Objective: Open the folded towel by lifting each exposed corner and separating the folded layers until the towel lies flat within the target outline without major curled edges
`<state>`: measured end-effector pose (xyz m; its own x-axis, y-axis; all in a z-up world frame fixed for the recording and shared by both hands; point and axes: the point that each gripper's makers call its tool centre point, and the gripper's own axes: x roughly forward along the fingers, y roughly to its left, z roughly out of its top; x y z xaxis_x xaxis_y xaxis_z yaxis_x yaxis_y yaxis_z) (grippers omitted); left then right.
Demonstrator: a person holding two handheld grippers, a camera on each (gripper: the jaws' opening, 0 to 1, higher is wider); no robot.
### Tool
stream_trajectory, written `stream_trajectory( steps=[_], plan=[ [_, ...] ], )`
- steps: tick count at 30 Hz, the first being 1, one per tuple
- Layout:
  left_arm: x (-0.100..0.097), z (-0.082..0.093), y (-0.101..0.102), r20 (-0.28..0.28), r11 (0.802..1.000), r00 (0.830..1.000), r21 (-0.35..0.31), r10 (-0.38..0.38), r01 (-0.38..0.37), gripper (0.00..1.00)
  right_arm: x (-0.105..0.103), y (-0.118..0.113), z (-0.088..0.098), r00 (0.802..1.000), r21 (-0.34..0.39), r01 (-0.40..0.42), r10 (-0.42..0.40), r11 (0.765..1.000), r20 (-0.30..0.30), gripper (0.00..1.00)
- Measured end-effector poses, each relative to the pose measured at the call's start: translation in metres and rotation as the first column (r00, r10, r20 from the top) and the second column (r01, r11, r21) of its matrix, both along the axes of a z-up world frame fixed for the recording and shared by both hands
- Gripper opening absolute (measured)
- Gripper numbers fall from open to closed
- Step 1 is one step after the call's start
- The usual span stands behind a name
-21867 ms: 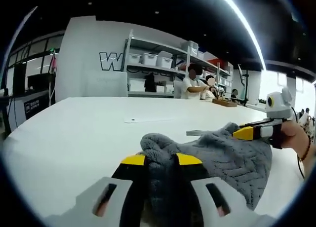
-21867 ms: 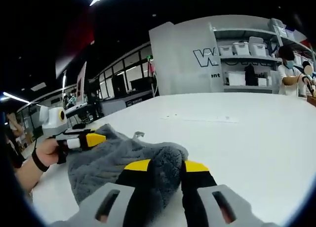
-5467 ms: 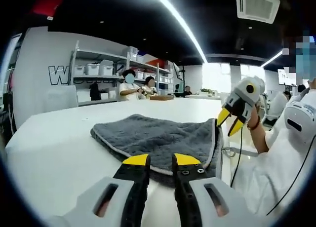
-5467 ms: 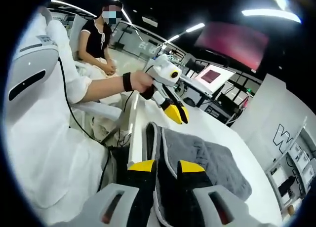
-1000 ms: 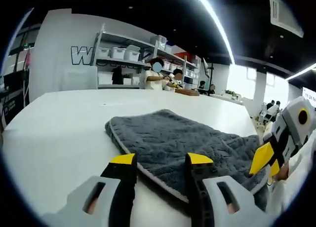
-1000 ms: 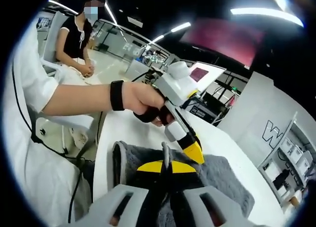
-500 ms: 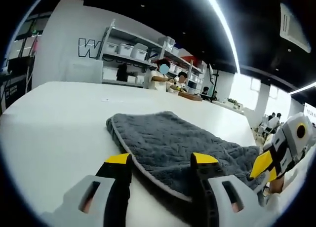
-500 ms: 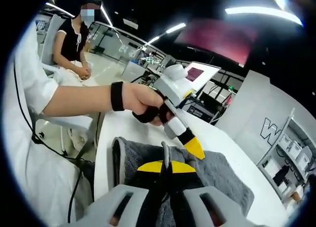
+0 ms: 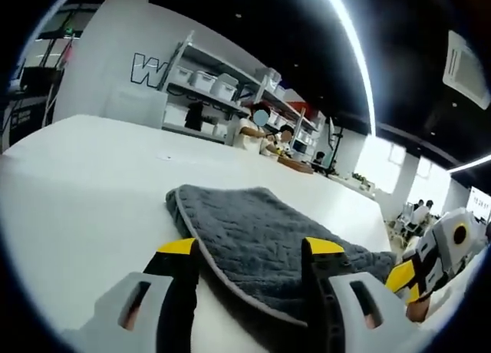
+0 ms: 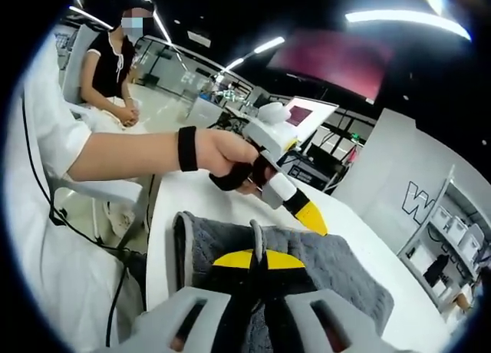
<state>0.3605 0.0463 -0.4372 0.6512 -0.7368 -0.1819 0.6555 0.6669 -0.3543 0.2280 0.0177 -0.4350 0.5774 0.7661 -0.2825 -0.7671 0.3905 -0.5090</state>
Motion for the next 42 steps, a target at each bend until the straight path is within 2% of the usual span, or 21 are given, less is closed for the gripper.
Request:
stream_trajectory(
  steps=[4,8,16,22,32,42],
  plan=[
    [0.001,-0.002,-0.001,-0.012,1.000,1.000,0.000,-0.004,0.004,0.52,0.000,0.000,0.001,1.000,0.002,0.000,0.000,1.000,0.000,0.00],
    [0.000,-0.014,-0.003,-0.056,1.000,0.998,0.014,0.002,-0.002,0.53,0.001,-0.002,0.002,1.000,0.010,0.005,-0.005,1.000,0.000,0.00],
    [0.003,-0.017,-0.007,-0.070,1.000,0.998,0.016,-0.007,0.009,0.52,0.001,-0.003,0.002,1.000,0.015,0.004,-0.004,1.000,0.002,0.00],
    [0.002,-0.016,-0.014,-0.059,1.000,0.998,0.008,-0.030,0.030,0.51,-0.001,-0.004,0.001,1.000,0.014,-0.001,0.001,1.000,-0.001,0.00],
    [0.014,-0.009,-0.021,-0.029,0.999,0.999,0.011,-0.042,0.043,0.49,-0.004,-0.005,-0.001,1.000,0.017,-0.006,0.006,1.000,-0.003,0.00],
    [0.031,-0.017,-0.015,-0.056,1.000,0.998,0.022,-0.011,0.012,0.46,-0.007,-0.004,-0.003,1.000,0.017,-0.011,0.011,1.000,-0.006,0.00]
  ],
)
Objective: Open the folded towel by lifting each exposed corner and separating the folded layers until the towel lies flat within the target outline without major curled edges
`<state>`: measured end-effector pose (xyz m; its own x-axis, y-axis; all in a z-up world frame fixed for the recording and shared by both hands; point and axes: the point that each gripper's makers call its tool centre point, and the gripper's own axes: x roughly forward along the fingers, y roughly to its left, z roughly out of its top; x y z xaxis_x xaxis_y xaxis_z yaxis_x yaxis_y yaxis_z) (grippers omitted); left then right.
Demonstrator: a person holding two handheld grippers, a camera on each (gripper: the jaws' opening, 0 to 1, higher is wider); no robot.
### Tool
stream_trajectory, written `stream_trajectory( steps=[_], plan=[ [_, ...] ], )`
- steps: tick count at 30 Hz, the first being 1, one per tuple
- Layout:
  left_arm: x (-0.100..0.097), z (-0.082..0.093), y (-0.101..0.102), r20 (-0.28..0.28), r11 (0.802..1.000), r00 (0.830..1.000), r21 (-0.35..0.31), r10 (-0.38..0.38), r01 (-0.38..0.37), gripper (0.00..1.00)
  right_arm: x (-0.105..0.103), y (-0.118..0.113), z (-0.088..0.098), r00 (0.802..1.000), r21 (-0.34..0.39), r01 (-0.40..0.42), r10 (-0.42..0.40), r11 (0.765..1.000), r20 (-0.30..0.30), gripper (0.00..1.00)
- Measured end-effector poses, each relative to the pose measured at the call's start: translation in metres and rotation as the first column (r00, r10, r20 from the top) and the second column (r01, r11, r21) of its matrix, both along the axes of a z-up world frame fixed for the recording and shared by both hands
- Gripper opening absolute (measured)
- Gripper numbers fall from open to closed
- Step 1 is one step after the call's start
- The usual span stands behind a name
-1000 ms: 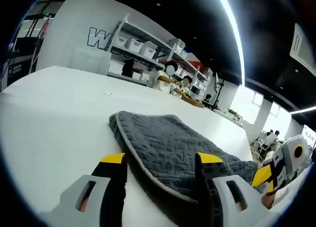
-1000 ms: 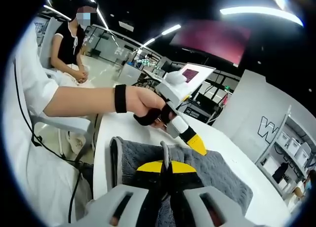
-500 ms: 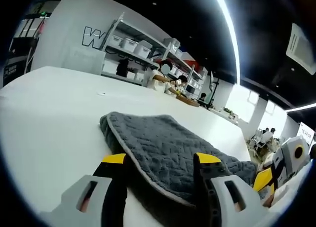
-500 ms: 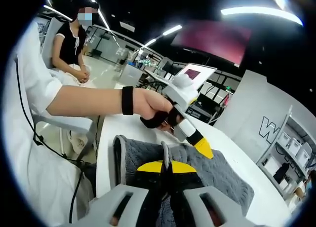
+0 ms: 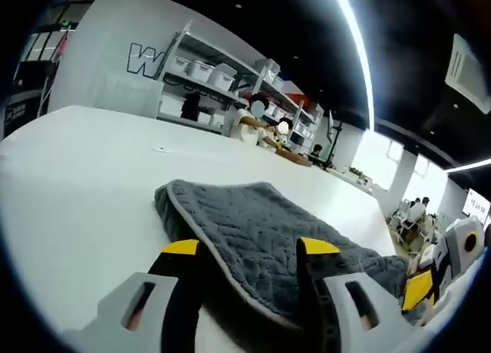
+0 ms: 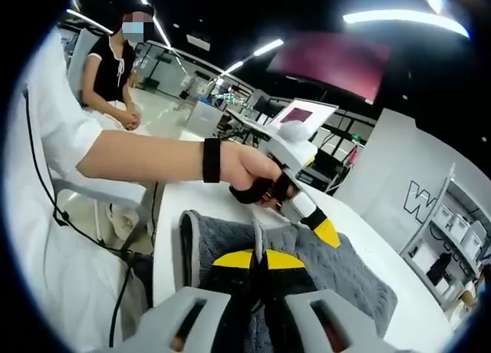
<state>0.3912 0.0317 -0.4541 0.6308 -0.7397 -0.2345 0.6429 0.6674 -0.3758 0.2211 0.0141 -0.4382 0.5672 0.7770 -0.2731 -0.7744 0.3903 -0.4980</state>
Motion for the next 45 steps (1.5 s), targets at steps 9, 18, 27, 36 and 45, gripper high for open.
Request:
stream_trajectory(
  steps=[9,18,27,36,45],
  plan=[
    [0.012,-0.001,0.004,-0.010,1.000,1.000,-0.011,0.010,-0.010,0.35,-0.001,0.002,0.000,1.000,0.000,-0.005,0.005,1.000,-0.003,0.00],
    [0.017,-0.001,0.003,-0.011,1.000,1.000,-0.011,0.016,-0.016,0.29,-0.002,0.003,-0.001,1.000,-0.003,-0.008,0.008,1.000,-0.004,0.00],
    [0.026,-0.001,0.003,-0.017,1.000,1.000,-0.003,0.016,-0.016,0.28,-0.002,0.004,-0.001,1.000,-0.001,-0.012,0.012,1.000,-0.005,0.00],
    [0.035,-0.001,0.006,-0.019,0.999,0.999,-0.016,0.033,-0.033,0.24,-0.003,0.006,-0.002,1.000,0.004,-0.018,0.018,1.000,-0.007,0.00],
    [0.046,-0.003,0.010,-0.014,0.998,0.998,-0.028,0.056,-0.056,0.22,-0.004,0.004,-0.004,1.000,0.010,-0.018,0.018,1.000,-0.013,0.00]
  ],
)
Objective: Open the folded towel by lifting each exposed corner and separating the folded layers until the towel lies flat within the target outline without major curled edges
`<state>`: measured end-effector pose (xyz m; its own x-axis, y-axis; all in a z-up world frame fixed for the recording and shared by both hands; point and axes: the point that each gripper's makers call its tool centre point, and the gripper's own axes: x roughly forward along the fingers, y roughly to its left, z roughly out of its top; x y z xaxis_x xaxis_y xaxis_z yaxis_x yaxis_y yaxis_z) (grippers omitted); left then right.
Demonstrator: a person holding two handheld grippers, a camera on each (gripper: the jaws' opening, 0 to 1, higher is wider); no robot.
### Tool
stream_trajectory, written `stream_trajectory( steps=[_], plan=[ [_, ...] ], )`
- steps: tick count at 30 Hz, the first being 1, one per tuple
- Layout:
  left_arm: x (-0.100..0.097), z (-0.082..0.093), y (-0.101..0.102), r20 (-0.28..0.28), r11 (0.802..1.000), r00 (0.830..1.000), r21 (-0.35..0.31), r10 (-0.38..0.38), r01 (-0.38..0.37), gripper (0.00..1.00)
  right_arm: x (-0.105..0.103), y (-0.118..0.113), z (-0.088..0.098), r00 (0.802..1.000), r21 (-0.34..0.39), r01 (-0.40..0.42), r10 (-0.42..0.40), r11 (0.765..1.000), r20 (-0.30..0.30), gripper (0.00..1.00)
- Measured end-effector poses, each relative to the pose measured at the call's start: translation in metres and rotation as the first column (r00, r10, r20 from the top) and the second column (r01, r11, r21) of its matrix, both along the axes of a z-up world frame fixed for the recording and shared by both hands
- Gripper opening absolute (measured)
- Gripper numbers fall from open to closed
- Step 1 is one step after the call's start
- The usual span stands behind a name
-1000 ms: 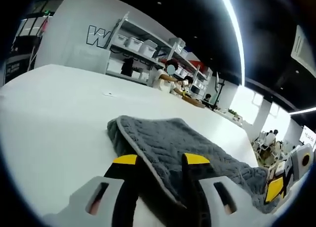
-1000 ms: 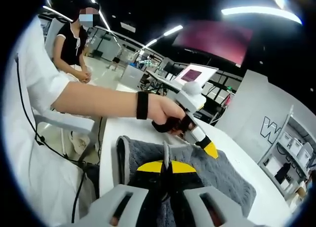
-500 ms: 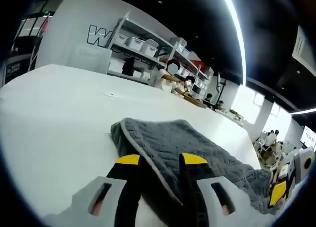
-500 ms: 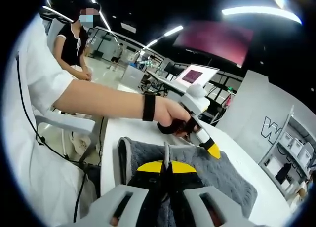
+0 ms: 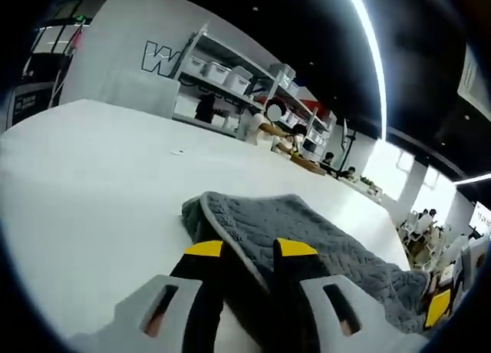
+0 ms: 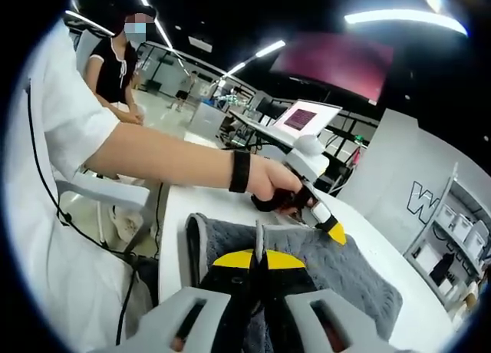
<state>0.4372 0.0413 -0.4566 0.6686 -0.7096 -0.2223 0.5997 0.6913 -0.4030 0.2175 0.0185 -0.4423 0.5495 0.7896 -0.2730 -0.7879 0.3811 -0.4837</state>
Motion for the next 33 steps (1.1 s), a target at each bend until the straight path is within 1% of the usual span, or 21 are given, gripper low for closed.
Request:
stream_trajectory(
  steps=[10,12,15,18,21,27,33],
  plan=[
    [0.010,0.001,0.000,0.003,1.000,1.000,0.000,0.016,-0.016,0.20,-0.003,0.001,-0.001,1.000,-0.003,-0.005,0.005,1.000,0.003,0.00],
    [0.014,0.001,0.001,0.000,1.000,1.000,-0.009,0.028,-0.028,0.19,-0.003,0.001,-0.001,1.000,-0.001,-0.005,0.005,1.000,0.000,0.00],
    [0.010,0.001,-0.003,0.004,0.999,0.999,-0.022,0.034,-0.034,0.19,-0.003,0.001,0.000,1.000,0.001,-0.004,0.004,1.000,0.002,0.00],
    [0.012,0.001,-0.003,0.003,0.998,0.999,-0.032,0.048,-0.048,0.18,-0.004,0.002,-0.002,1.000,-0.002,-0.006,0.006,1.000,0.000,0.00],
    [0.015,0.002,-0.002,0.008,0.998,0.998,-0.028,0.057,-0.057,0.17,-0.005,0.003,-0.003,1.000,0.001,-0.008,0.008,1.000,-0.002,0.00],
    [0.017,-0.001,-0.003,-0.004,0.998,0.998,-0.018,0.063,-0.063,0.16,-0.006,0.002,-0.003,1.000,0.003,-0.008,0.008,1.000,-0.001,0.00],
    [0.019,0.000,-0.004,-0.001,0.997,0.997,-0.019,0.073,-0.073,0.16,-0.007,0.002,-0.003,1.000,0.008,-0.006,0.006,1.000,-0.001,0.00]
  ],
)
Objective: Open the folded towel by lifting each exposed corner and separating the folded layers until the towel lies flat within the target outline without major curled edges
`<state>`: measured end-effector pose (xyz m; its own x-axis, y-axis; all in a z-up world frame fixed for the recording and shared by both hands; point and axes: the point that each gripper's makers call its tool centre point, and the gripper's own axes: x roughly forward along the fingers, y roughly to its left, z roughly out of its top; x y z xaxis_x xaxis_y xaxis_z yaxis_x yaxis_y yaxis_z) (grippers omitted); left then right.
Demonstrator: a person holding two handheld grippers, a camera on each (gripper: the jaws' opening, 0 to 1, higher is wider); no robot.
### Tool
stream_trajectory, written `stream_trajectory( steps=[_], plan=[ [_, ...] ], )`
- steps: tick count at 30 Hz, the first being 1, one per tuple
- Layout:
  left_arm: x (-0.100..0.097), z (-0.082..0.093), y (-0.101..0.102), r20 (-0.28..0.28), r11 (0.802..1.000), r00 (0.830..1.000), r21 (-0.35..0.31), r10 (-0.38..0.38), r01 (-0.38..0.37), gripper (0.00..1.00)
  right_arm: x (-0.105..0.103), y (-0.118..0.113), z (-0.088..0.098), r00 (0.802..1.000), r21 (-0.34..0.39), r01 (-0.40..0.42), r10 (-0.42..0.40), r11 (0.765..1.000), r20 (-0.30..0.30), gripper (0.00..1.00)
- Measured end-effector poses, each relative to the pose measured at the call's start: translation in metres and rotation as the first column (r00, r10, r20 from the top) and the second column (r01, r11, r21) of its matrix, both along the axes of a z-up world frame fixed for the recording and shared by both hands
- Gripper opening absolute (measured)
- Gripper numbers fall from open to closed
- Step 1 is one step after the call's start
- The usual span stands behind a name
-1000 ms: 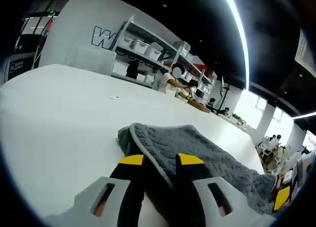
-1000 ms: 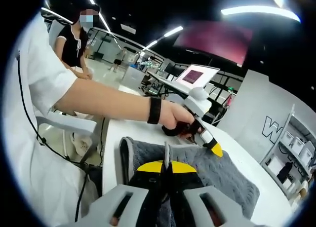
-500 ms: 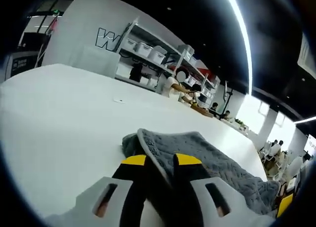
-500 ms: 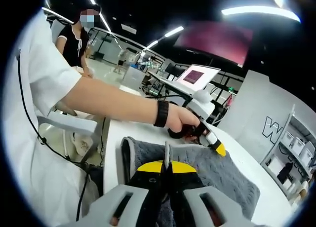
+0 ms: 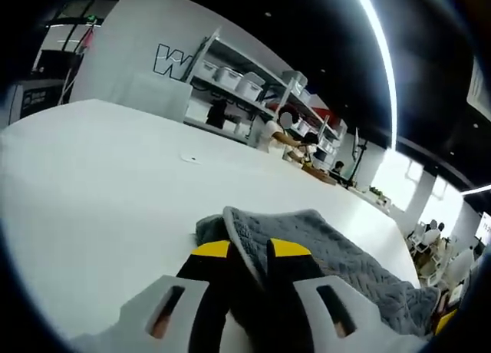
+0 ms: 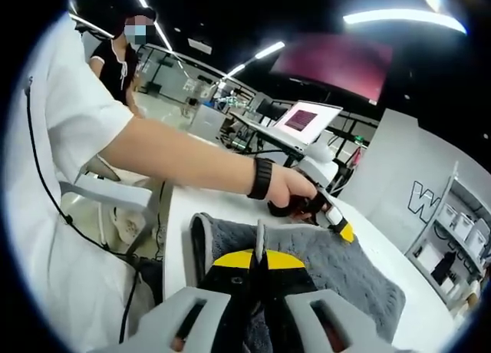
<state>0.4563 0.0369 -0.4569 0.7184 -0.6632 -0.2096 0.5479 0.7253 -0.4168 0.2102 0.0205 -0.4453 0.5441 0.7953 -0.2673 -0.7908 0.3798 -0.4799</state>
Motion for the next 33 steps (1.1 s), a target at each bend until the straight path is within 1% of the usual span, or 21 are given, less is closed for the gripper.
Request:
stream_trajectory(
  steps=[6,8,10,13,20,25,30,31,33],
  plan=[
    [0.004,-0.004,0.002,-0.013,1.000,1.000,0.016,0.013,-0.013,0.15,-0.001,0.000,0.000,1.000,0.005,0.002,-0.002,1.000,0.001,0.00],
    [0.004,-0.004,0.001,-0.008,1.000,1.000,0.020,0.008,-0.008,0.15,-0.001,0.000,-0.001,1.000,0.004,0.001,-0.001,1.000,-0.001,0.00],
    [0.006,-0.006,0.004,-0.004,0.999,1.000,0.045,0.019,-0.019,0.14,-0.002,0.001,-0.002,1.000,0.002,-0.002,0.002,1.000,-0.002,0.00],
    [0.007,-0.006,0.003,-0.014,1.000,1.000,0.020,0.020,-0.019,0.14,-0.002,0.001,-0.001,1.000,0.005,-0.001,0.001,1.000,-0.001,0.00],
    [0.010,-0.008,0.001,-0.017,0.999,1.000,0.031,0.019,-0.018,0.12,-0.002,0.000,0.000,1.000,0.011,0.001,-0.001,1.000,-0.001,0.00],
    [0.012,-0.011,0.001,-0.041,1.000,0.999,0.018,0.021,-0.020,0.11,-0.002,0.000,-0.001,1.000,0.011,0.001,-0.001,1.000,-0.004,0.00],
    [0.015,-0.008,-0.001,-0.036,1.000,0.999,0.013,0.028,-0.027,0.07,-0.003,0.000,-0.001,1.000,0.011,0.000,0.000,1.000,0.001,0.00],
    [0.014,-0.009,-0.003,-0.026,0.999,0.999,0.022,0.023,-0.023,0.07,-0.003,0.000,-0.001,1.000,0.013,0.001,-0.001,1.000,-0.002,0.00],
    [0.014,-0.010,-0.002,-0.026,0.999,0.999,0.037,0.026,-0.025,0.06,-0.002,0.000,-0.001,1.000,0.015,0.005,-0.005,1.000,-0.006,0.00]
  ],
)
